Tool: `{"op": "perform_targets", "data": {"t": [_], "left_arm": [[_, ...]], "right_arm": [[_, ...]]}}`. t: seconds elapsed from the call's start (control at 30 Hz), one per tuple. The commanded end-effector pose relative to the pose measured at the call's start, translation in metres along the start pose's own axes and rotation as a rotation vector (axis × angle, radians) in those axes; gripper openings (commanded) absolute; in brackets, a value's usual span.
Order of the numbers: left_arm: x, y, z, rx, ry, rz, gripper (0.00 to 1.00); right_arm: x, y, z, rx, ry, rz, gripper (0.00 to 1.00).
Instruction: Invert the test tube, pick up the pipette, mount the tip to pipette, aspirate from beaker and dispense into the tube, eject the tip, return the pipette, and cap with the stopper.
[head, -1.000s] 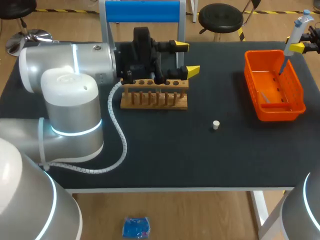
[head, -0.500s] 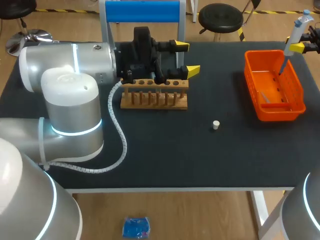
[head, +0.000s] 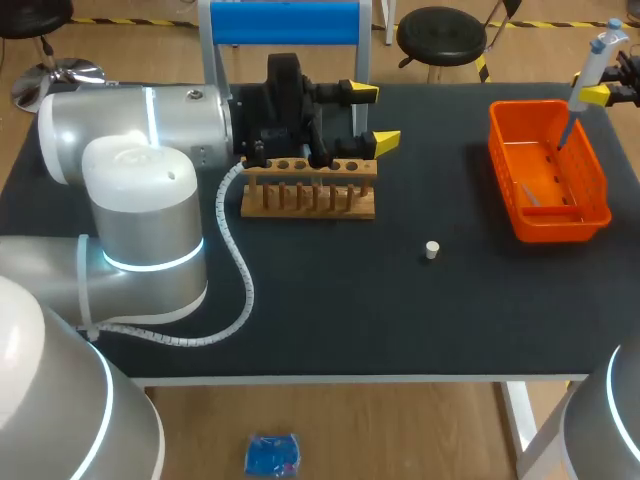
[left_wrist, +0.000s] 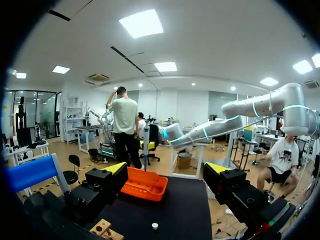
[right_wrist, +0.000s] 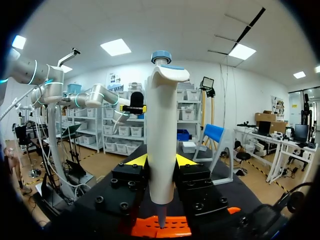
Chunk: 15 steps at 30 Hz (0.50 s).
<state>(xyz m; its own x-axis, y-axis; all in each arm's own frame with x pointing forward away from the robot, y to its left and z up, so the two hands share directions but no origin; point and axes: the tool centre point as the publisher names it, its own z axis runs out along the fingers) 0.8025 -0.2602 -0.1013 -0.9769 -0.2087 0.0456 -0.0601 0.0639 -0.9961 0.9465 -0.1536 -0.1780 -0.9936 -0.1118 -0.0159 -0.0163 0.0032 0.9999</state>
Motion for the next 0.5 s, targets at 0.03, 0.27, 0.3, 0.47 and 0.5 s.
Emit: {"op": "perform_targets", "data": {"t": [0.03,0.27,0.3,0.47,0.5], "left_arm": [[0.000,0.000,0.001,0.003,-0.002,0.000,1.00],[0.000,0.000,0.001,0.003,-0.002,0.000,1.00],[0.000,0.000,0.001,0.003,-0.002,0.000,1.00],[0.000,0.000,0.001,0.003,-0.002,0.000,1.00],[0.000,0.000,0.001,0.003,-0.002,0.000,1.00]], "right_arm": [[0.023,0.012,0.012,0.006,-0.019,-0.003,0.00],[0.060,0.024,0.046,0.049,0.002,0.015,0.00],[0.064,0.025,0.050,0.057,0.001,0.015,0.00],[0.087,0.030,0.087,0.126,-0.027,-0.015,0.00],[0.090,0.031,0.092,0.118,-0.021,-0.006,0.00]]}}
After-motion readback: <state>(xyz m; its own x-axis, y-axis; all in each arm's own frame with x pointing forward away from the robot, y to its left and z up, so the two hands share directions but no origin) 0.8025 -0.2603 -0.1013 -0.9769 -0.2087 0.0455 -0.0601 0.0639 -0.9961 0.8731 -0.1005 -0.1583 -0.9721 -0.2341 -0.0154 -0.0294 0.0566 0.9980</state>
